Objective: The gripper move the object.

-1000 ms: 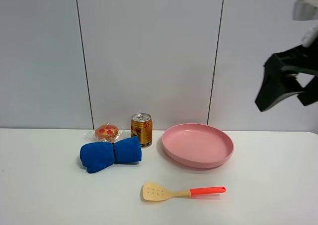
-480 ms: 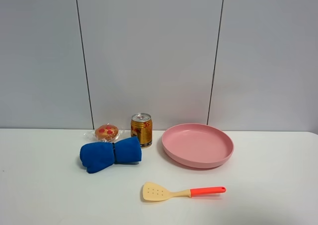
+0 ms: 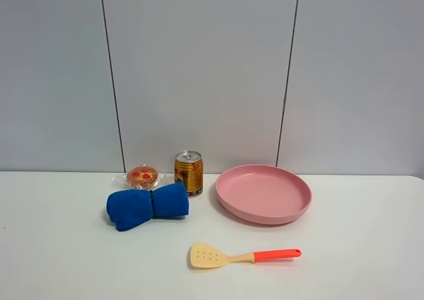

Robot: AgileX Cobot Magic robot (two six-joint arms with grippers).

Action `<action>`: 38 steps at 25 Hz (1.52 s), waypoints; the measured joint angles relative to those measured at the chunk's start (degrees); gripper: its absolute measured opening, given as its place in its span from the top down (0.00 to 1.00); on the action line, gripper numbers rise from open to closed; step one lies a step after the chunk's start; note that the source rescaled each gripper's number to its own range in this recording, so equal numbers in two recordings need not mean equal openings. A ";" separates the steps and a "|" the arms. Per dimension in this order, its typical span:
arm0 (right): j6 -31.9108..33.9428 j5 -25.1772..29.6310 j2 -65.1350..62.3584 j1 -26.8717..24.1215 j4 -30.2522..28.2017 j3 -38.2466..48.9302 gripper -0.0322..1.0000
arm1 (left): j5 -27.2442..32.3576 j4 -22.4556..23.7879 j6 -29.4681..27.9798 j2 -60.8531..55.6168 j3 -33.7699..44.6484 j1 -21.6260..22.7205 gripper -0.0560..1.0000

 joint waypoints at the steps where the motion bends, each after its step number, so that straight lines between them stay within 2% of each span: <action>1: -0.33 -0.45 -1.67 0.00 0.84 1.84 0.10 | 0.00 0.00 0.00 0.00 0.00 0.00 0.00; 11: -2.97 -7.98 -4.42 0.00 5.48 6.54 0.12 | 0.00 0.00 0.00 0.00 0.00 0.00 0.00; 38: -3.49 -8.80 -4.42 0.00 5.90 6.73 0.13 | 0.00 0.00 0.00 0.00 0.00 0.00 0.00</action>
